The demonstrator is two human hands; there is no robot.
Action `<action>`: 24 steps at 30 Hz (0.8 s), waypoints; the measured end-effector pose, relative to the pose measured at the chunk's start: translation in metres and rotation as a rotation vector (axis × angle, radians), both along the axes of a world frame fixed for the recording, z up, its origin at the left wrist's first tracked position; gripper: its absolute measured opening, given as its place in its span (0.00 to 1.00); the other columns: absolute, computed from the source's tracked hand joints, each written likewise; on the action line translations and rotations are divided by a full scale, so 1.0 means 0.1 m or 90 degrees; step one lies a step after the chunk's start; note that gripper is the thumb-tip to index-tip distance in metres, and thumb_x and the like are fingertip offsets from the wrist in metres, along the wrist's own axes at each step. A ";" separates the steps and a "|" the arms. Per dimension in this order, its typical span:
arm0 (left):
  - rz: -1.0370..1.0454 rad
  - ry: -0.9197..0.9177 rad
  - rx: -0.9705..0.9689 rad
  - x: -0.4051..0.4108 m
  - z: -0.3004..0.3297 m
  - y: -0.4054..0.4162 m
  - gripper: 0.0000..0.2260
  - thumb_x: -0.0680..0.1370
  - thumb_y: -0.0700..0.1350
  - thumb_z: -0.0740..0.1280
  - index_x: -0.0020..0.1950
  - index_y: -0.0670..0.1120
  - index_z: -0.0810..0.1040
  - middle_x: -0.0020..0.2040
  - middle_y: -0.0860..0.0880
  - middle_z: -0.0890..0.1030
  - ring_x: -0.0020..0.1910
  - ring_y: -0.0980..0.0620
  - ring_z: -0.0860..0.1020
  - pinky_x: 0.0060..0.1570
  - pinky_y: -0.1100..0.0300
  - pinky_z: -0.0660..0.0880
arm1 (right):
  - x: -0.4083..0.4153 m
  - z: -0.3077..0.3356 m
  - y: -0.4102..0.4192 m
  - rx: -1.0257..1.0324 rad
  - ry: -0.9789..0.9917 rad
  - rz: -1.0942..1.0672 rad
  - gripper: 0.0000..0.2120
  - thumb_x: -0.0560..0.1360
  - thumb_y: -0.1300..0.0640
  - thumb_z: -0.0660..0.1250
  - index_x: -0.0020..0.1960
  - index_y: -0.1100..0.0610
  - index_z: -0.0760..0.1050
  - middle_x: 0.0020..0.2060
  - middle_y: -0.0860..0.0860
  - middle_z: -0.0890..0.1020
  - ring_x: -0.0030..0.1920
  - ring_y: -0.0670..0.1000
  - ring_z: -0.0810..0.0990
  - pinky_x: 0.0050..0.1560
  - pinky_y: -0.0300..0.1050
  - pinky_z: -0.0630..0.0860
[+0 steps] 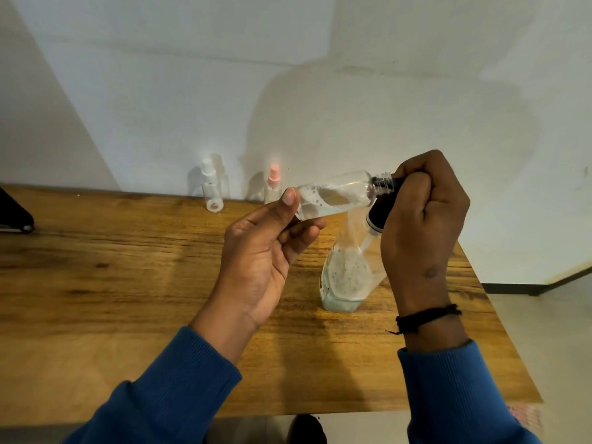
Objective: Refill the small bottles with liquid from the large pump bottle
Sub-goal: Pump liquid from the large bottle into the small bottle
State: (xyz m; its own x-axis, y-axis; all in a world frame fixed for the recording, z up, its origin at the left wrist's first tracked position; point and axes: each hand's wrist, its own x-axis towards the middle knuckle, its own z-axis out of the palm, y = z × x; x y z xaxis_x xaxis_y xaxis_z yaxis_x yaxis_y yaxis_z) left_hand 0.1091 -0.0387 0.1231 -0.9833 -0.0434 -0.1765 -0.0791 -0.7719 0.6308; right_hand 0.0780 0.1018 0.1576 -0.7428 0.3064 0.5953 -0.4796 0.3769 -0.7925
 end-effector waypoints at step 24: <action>0.005 -0.013 -0.023 0.00 0.02 0.02 0.21 0.69 0.48 0.72 0.56 0.35 0.80 0.49 0.38 0.84 0.42 0.47 0.85 0.38 0.63 0.81 | -0.04 -0.05 0.01 0.018 0.005 -0.013 0.12 0.76 0.70 0.53 0.38 0.60 0.69 0.25 0.45 0.67 0.26 0.41 0.67 0.27 0.31 0.60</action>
